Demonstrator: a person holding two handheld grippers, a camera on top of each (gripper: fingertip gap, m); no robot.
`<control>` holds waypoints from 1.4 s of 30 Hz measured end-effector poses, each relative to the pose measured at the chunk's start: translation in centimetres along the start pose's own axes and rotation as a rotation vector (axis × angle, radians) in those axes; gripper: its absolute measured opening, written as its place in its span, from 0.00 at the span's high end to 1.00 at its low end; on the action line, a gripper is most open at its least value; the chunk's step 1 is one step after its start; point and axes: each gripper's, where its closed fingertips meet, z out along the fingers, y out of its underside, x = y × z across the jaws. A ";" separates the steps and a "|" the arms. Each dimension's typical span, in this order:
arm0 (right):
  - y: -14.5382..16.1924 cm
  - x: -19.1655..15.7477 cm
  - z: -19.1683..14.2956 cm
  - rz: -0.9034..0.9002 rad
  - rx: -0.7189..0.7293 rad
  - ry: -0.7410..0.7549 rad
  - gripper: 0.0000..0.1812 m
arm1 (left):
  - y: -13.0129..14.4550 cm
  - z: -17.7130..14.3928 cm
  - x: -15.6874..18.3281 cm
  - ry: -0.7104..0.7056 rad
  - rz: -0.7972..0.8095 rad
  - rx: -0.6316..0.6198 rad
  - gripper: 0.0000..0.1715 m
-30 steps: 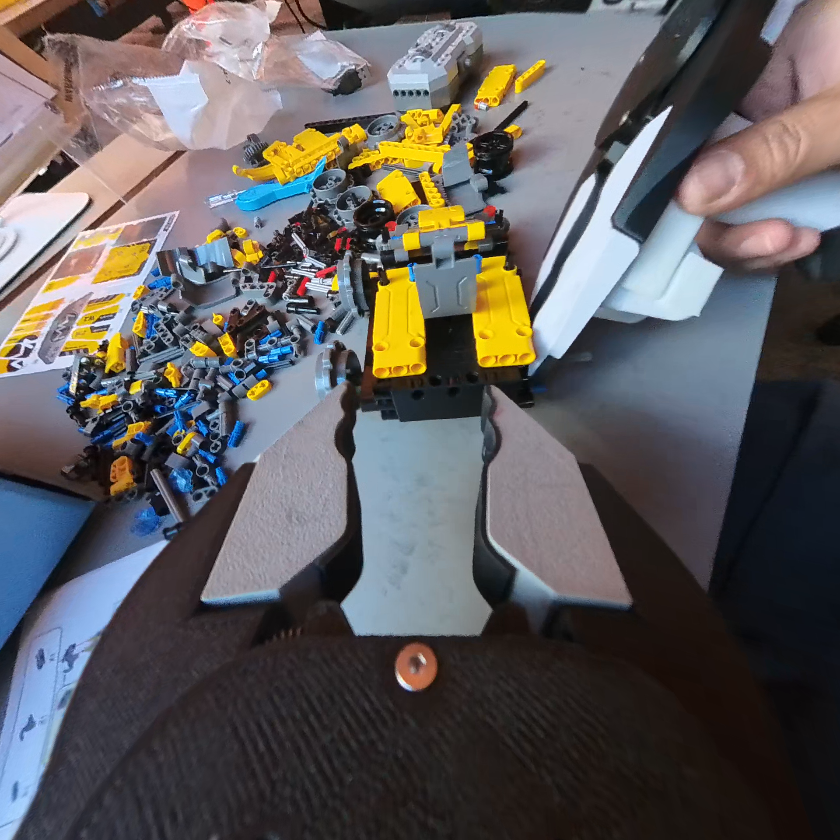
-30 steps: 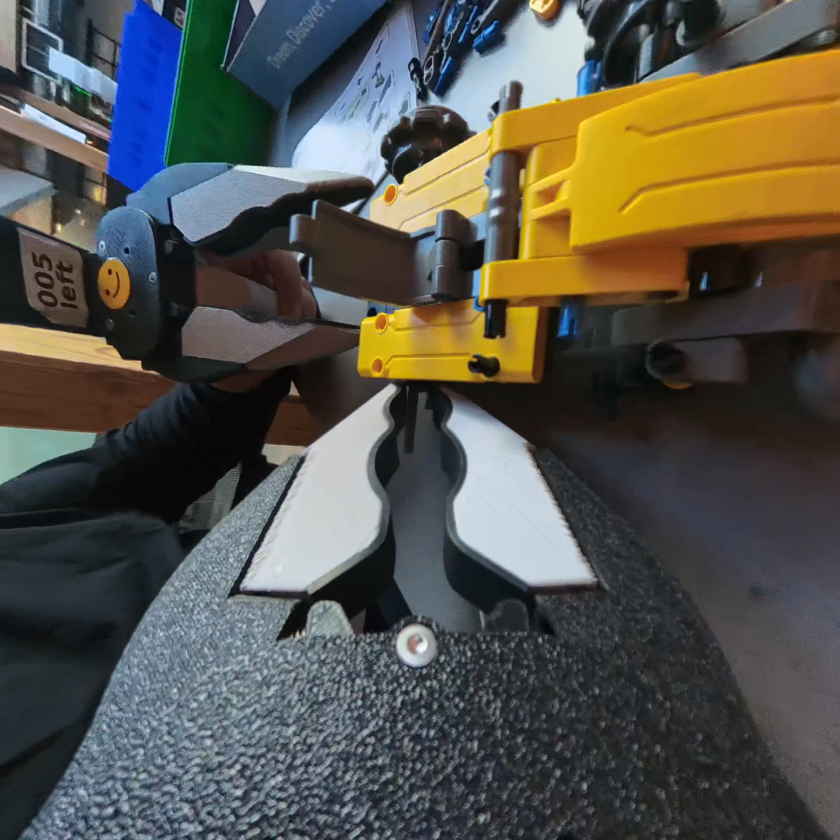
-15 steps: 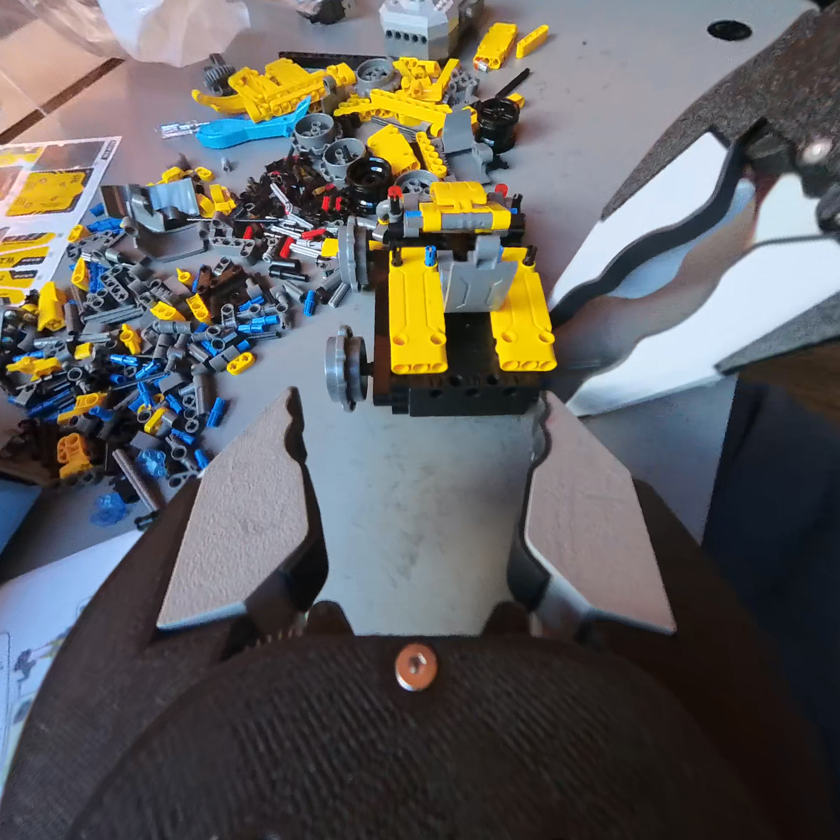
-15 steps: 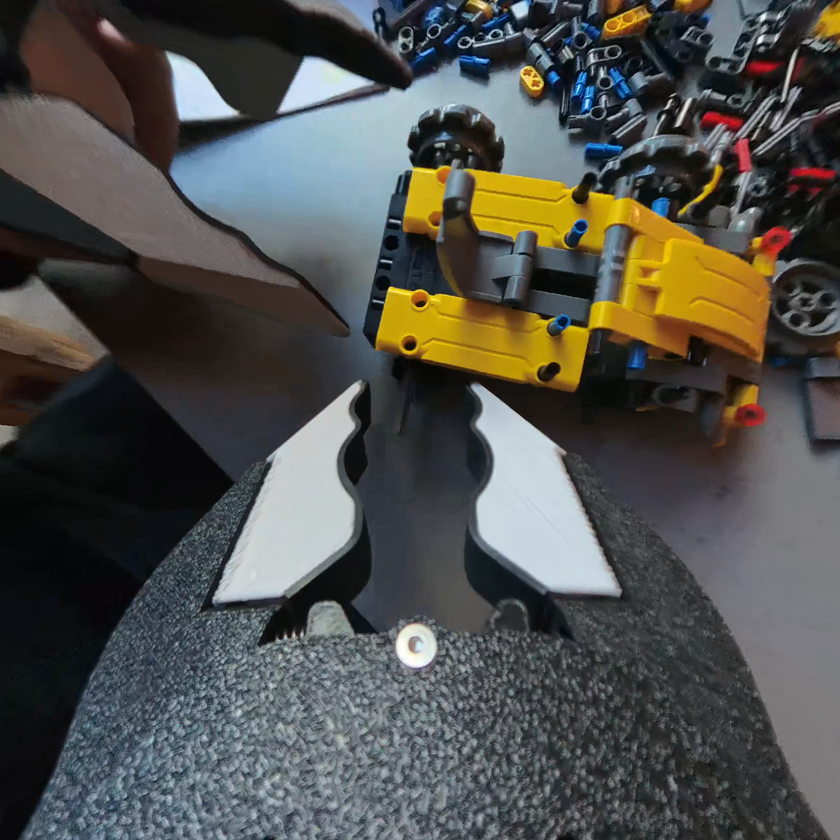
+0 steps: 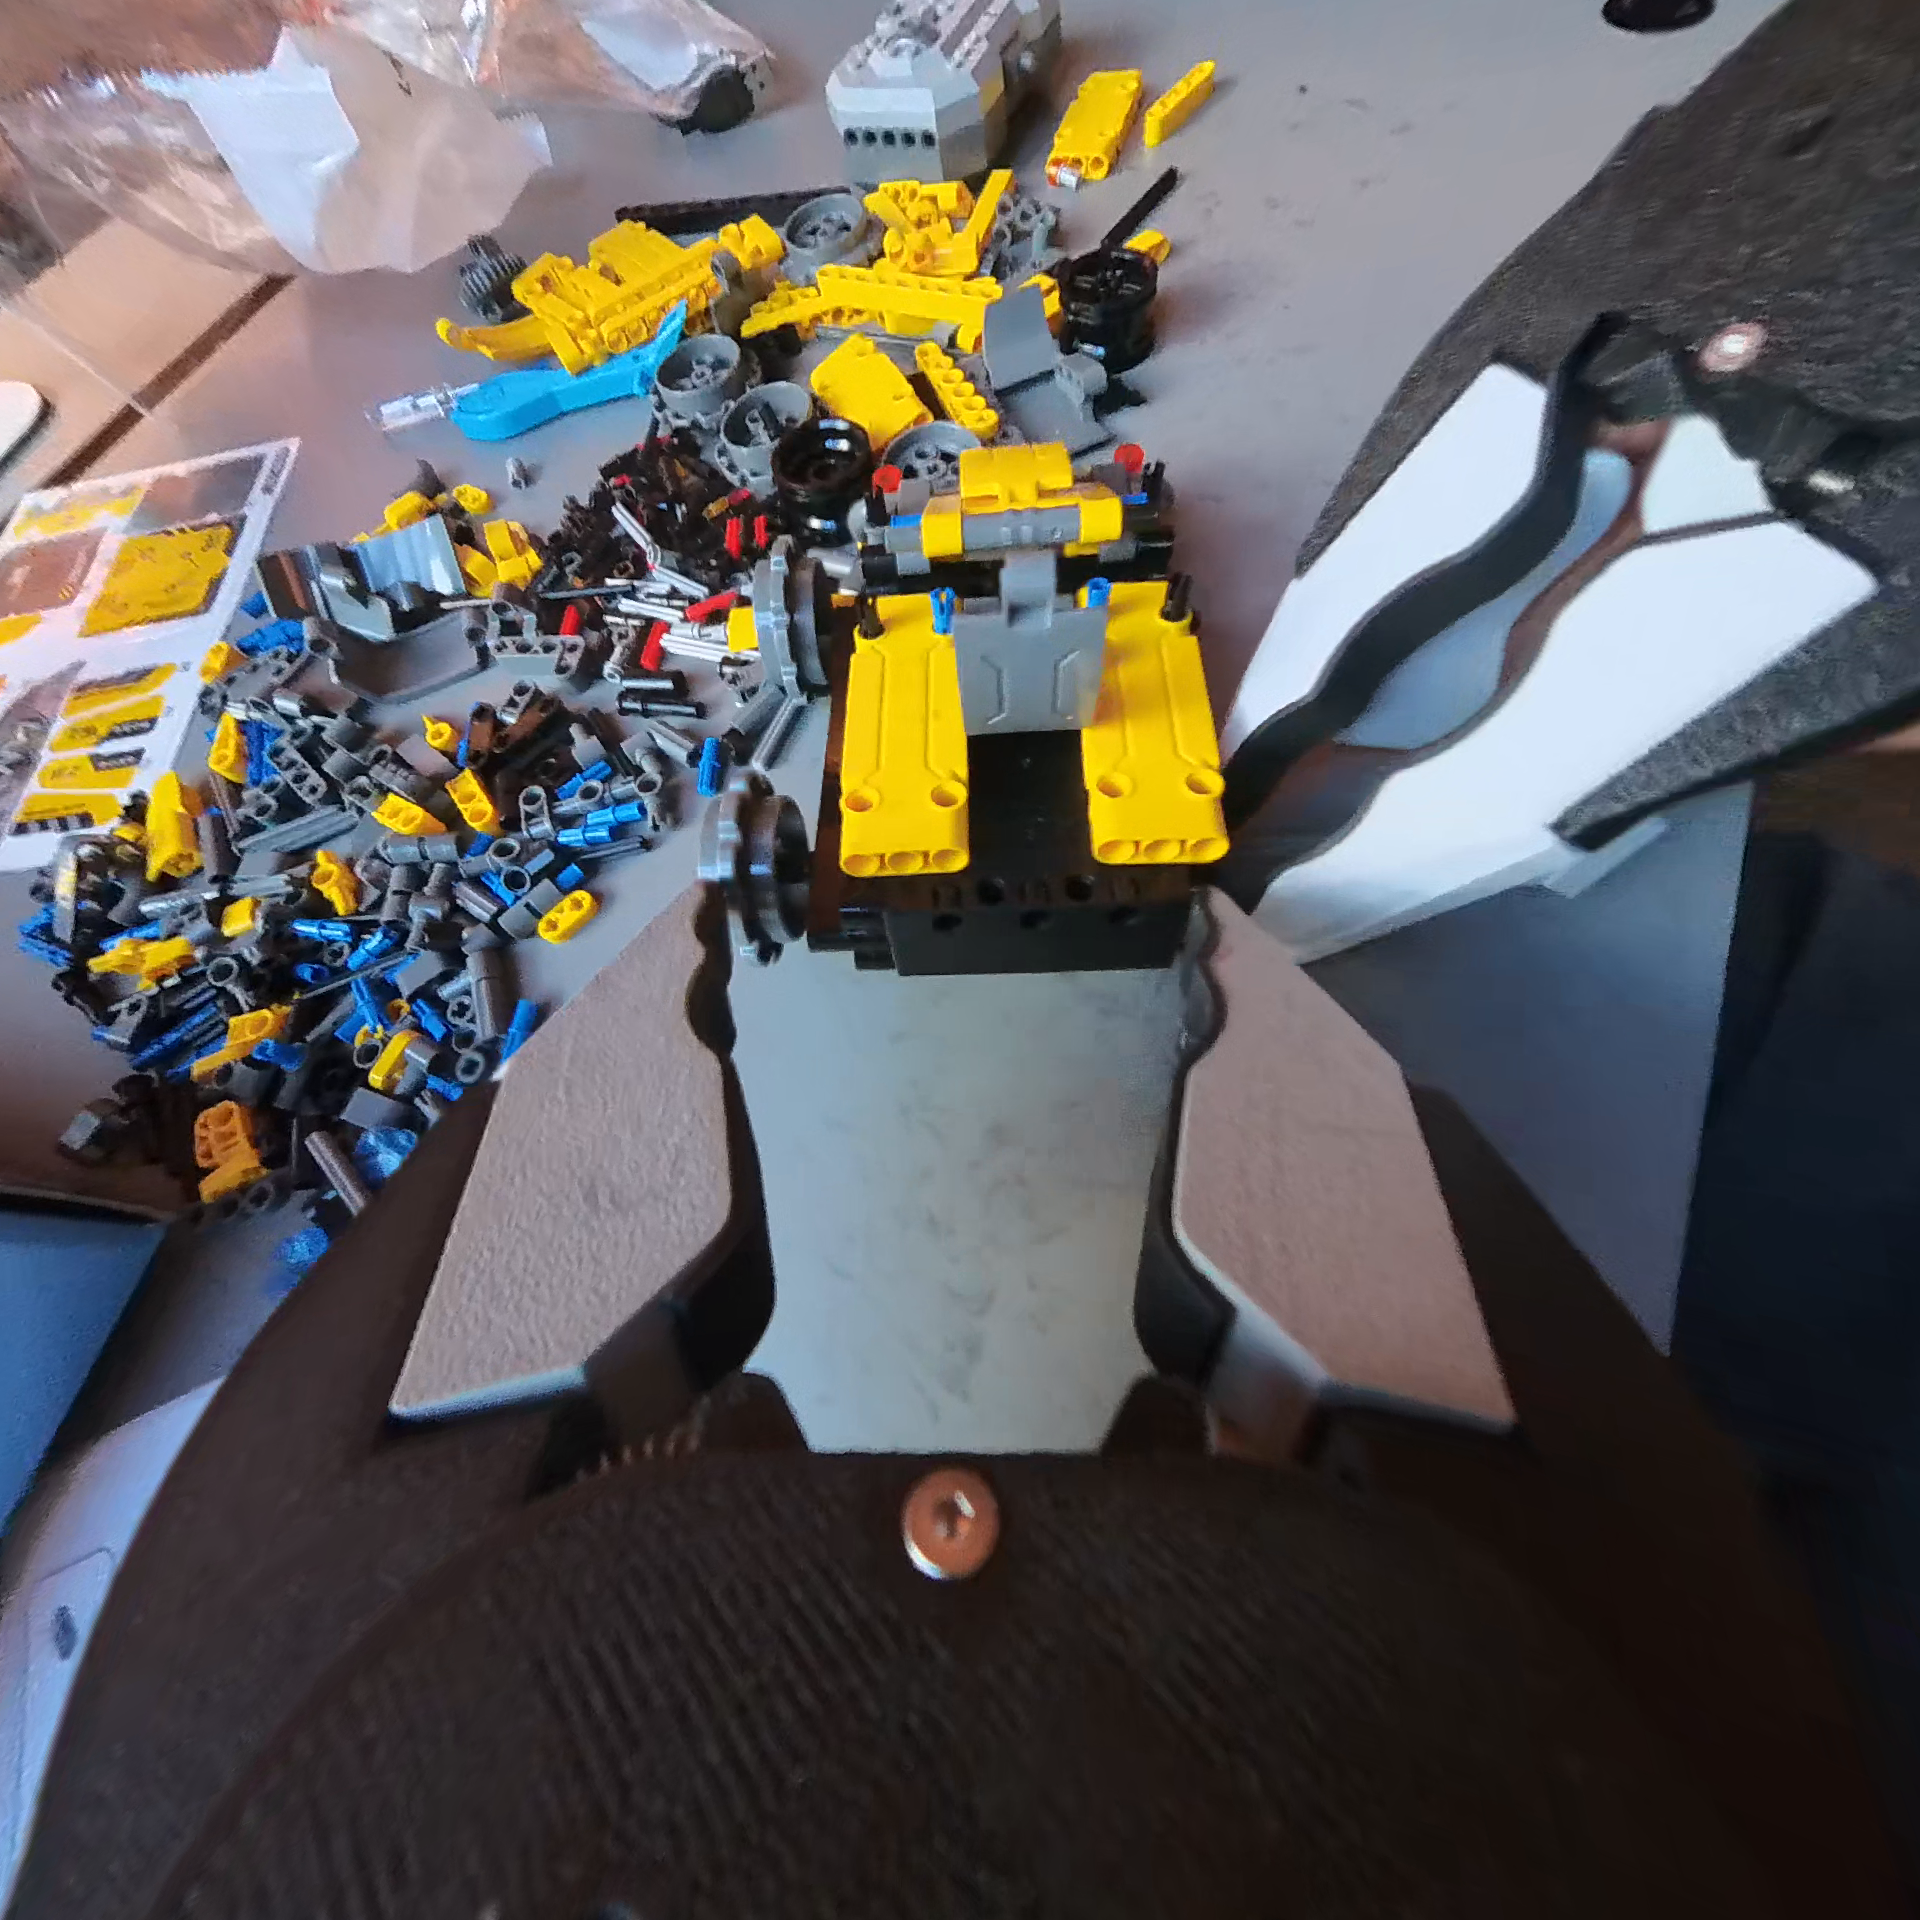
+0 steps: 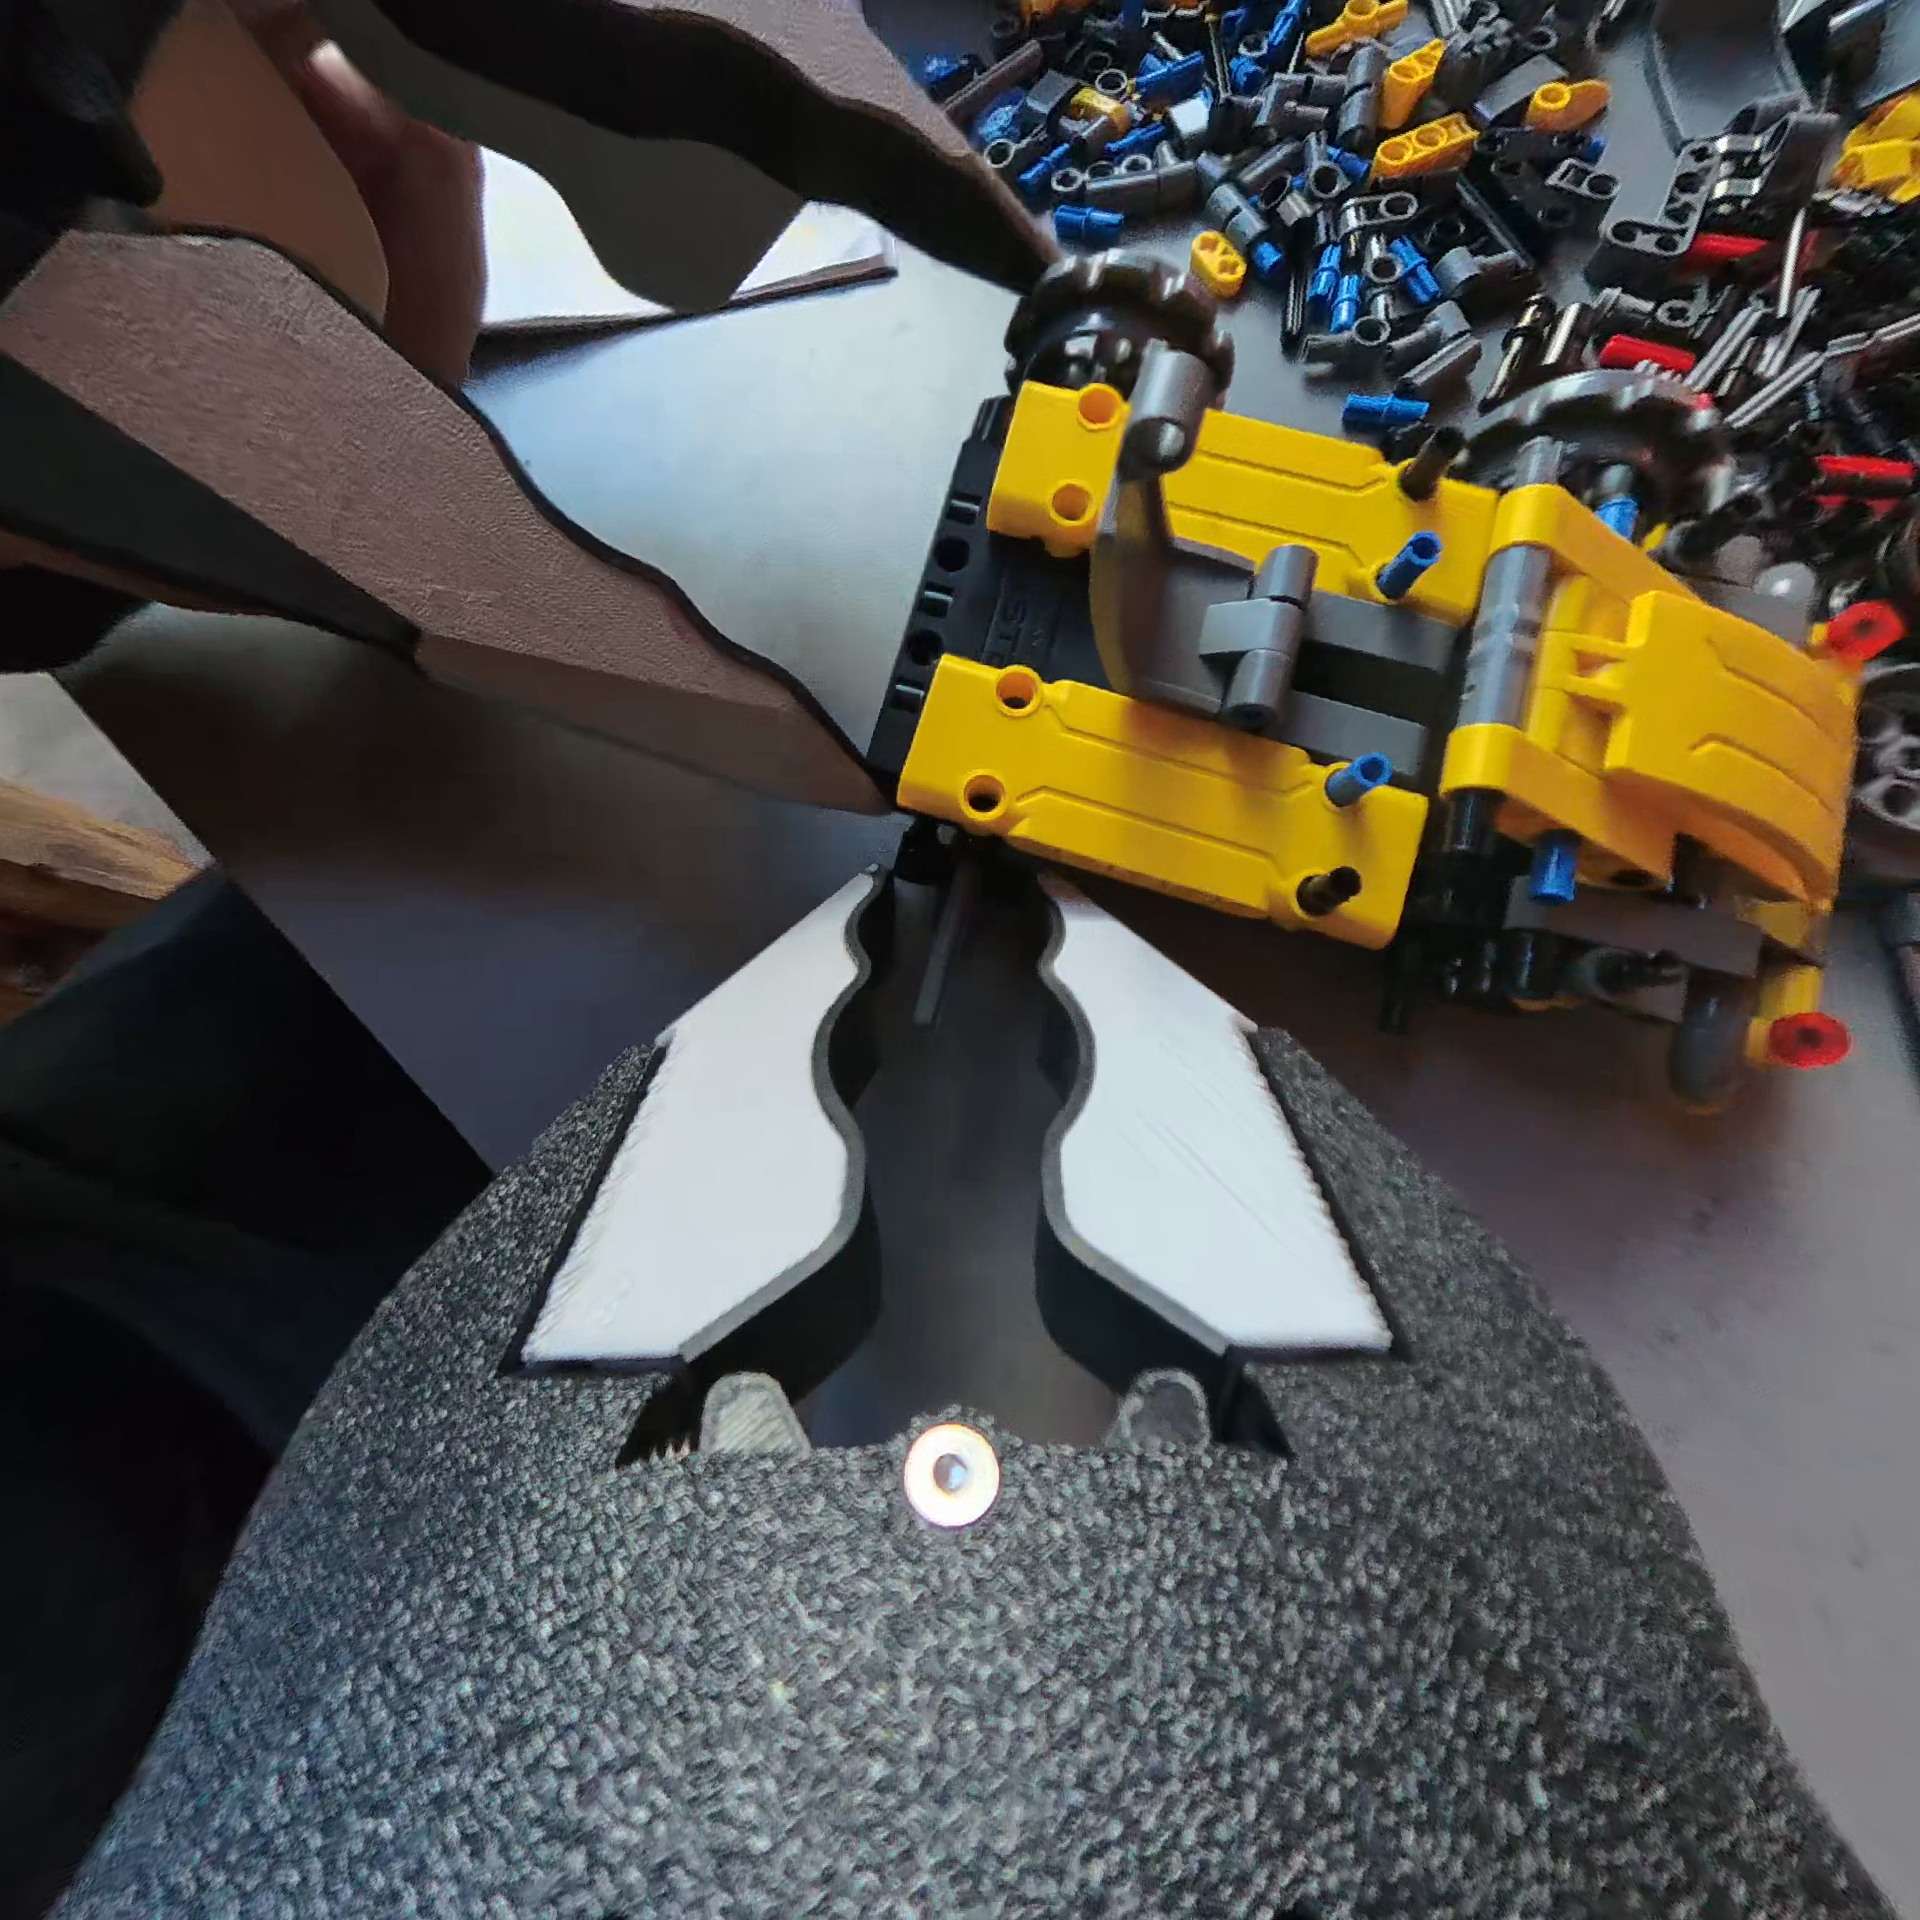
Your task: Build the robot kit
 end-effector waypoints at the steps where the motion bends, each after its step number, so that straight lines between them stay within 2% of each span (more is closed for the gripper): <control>1: 0.0 -0.1 0.0 0.025 -0.002 -0.027 0.87 | -0.2 -0.2 0.1 0.002 0.009 0.014 0.52; 6: -0.5 -0.4 -0.6 0.164 -0.027 -0.194 0.87 | -1.2 -2.4 0.4 -0.003 0.054 0.094 0.57; 9: -1.2 -1.0 -1.4 0.262 -0.045 -0.344 0.87 | -1.0 -3.9 2.9 0.082 0.177 0.161 0.69; 11: -1.5 -1.5 -1.8 0.328 -0.065 -0.448 0.88 | -0.1 -4.0 4.2 0.094 0.292 0.155 0.72; 15: -1.1 -1.6 -1.7 0.408 -0.130 -0.545 0.89 | 1.1 -3.6 6.0 0.020 0.574 0.122 0.77; 18: -1.0 -1.5 -1.8 0.428 -0.148 -0.559 0.89 | 1.6 -2.6 5.9 -0.119 0.772 0.080 0.82; 24: -1.1 -1.9 -2.2 0.446 -0.180 -0.577 0.89 | 1.0 -1.6 6.9 -0.246 1.007 0.119 0.89; 27: -1.0 -1.9 -2.3 0.454 -0.192 -0.584 0.89 | 0.8 -1.6 6.3 -0.319 1.036 0.122 0.91; 33: -1.0 -2.5 -2.5 0.453 -0.229 -0.622 0.89 | 1.0 -1.4 6.4 -0.356 1.086 0.108 0.93; 36: -0.8 -2.6 -2.6 0.441 -0.254 -0.630 0.89 | 0.6 -1.6 6.3 -0.380 1.097 0.105 0.97; 40: -0.9 -2.7 -2.9 0.431 -0.244 -0.634 0.88 | 0.5 -1.3 5.9 -0.383 1.028 0.078 0.97; 42: -1.2 -3.0 -3.4 0.426 -0.213 -0.637 0.80 | 0.5 -1.4 5.9 -0.389 0.998 0.095 0.97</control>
